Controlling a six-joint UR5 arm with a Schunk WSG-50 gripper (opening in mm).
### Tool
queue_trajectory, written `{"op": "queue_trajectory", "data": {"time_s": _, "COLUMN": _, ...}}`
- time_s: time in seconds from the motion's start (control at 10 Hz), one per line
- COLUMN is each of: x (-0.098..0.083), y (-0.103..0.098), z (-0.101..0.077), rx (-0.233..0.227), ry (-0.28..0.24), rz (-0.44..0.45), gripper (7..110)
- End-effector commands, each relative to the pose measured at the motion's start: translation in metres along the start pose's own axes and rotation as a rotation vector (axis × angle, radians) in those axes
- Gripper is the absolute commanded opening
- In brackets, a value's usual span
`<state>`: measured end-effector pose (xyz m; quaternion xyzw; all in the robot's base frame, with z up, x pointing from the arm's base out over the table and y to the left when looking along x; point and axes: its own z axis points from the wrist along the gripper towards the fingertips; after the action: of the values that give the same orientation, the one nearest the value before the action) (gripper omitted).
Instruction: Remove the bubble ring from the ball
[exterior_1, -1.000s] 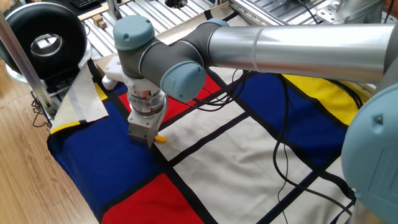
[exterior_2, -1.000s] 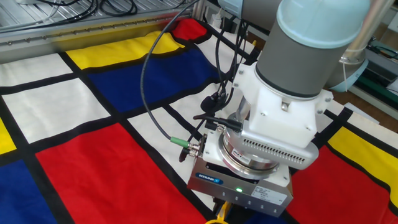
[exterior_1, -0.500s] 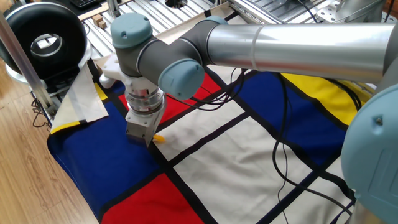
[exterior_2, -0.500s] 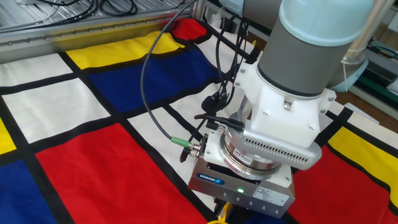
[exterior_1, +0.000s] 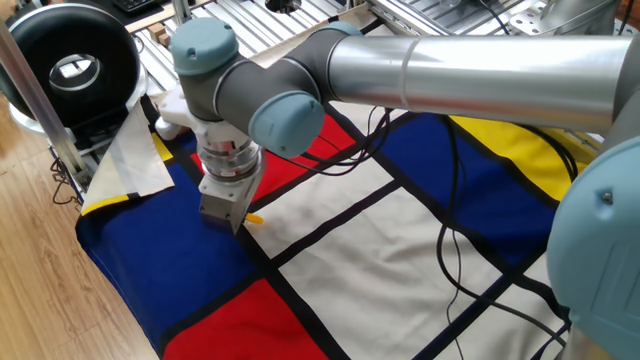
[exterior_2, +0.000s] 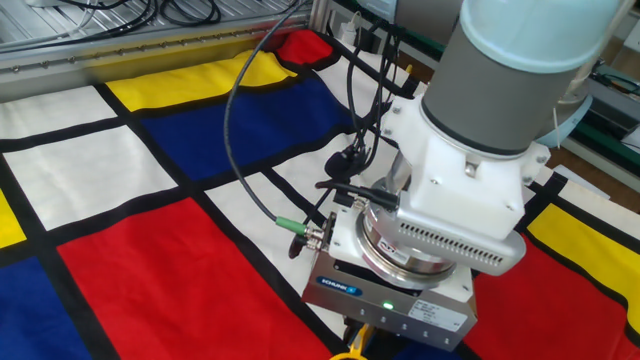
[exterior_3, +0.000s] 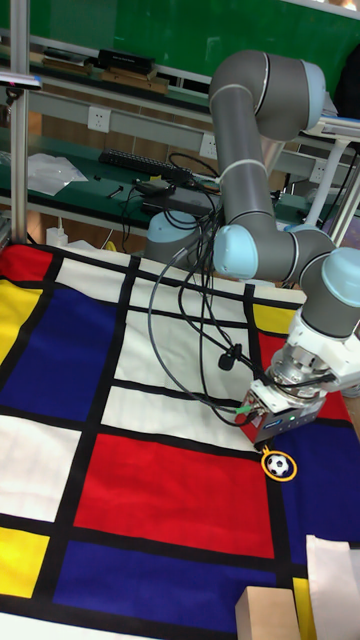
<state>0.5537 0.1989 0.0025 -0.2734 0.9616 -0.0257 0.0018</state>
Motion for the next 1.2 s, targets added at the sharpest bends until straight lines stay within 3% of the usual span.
{"op": "queue_trajectory", "data": {"time_s": 0.0, "x": -0.003, "y": 0.0, "z": -0.012, "rx": 0.004, "ry": 0.007, "rz": 0.016, "gripper": 7}}
{"op": "queue_trajectory", "data": {"time_s": 0.5, "x": -0.01, "y": -0.004, "z": -0.046, "rx": 0.012, "ry": 0.023, "rz": 0.014, "gripper": 7}}
{"op": "queue_trajectory", "data": {"time_s": 0.8, "x": -0.032, "y": 0.001, "z": -0.068, "rx": 0.015, "ry": 0.009, "rz": 0.068, "gripper": 7}}
{"op": "queue_trajectory", "data": {"time_s": 1.1, "x": -0.05, "y": 0.013, "z": -0.077, "rx": 0.012, "ry": -0.002, "rz": 0.092, "gripper": 7}}
